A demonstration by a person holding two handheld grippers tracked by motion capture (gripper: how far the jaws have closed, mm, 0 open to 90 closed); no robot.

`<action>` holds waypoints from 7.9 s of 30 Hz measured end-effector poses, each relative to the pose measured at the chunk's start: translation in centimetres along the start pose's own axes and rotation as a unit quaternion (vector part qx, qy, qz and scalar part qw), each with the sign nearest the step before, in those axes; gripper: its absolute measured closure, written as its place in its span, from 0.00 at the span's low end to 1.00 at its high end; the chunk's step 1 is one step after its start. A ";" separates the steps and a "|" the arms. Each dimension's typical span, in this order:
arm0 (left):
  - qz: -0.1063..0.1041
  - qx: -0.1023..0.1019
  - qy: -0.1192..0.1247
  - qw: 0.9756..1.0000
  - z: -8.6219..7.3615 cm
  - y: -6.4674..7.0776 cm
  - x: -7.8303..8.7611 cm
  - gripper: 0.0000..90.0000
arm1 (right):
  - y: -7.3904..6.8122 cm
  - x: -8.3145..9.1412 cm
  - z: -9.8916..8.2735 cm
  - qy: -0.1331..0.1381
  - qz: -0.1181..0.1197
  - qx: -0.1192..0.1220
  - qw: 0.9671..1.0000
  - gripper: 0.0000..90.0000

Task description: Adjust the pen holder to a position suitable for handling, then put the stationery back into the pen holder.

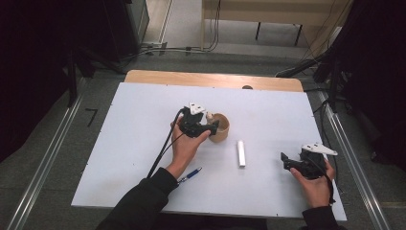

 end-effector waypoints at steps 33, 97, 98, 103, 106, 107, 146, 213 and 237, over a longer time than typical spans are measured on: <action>0.058 0.040 -0.015 0.997 -6.0 -5.3 5.9 0.15 | -0.1 0.0 -0.1 -0.001 -0.001 0.002 1.000 0.19; 0.005 0.005 -0.018 1.000 -12.0 -2.2 10.2 0.19 | -0.2 0.1 -0.2 -0.002 -0.001 0.001 1.000 0.19; 0.004 0.005 -0.018 1.000 -12.1 -2.2 10.2 0.19 | -0.2 0.1 -0.2 -0.003 -0.001 0.001 1.000 0.19; -0.002 0.000 -0.021 1.000 -12.3 -1.8 10.1 0.19 | -0.2 0.1 -0.2 -0.002 0.000 0.001 1.000 0.19; -0.006 -0.003 -0.025 1.000 -12.5 -1.5 10.1 0.19 | -0.2 0.1 -0.2 -0.002 0.000 0.001 1.000 0.19; -0.007 -0.006 -0.026 1.000 -12.5 -1.4 10.0 0.19 | -0.2 0.1 -0.2 -0.003 0.000 0.001 1.000 0.19; -0.047 -0.061 -0.055 0.995 -13.8 1.6 8.6 0.55 | -0.3 0.0 -0.2 -0.006 0.001 0.003 1.000 0.19; -0.138 0.010 0.011 0.990 -9.1 0.7 9.9 0.91 | -1.2 0.6 0.1 0.011 0.018 0.006 1.000 0.19; -0.134 0.038 0.063 0.988 -4.1 0.2 8.1 0.91 | -3.2 1.2 1.4 0.035 0.043 0.023 0.998 0.19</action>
Point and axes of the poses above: each handheld gripper's, and its own axes: x roughly backward along the jaws, z roughly out of its top, y roughly to its right, the point moved 4 cm from there along -x, roughly forward along the jaws, and after that the axes turned 3 degrees about -y, right-handed, at the moved point
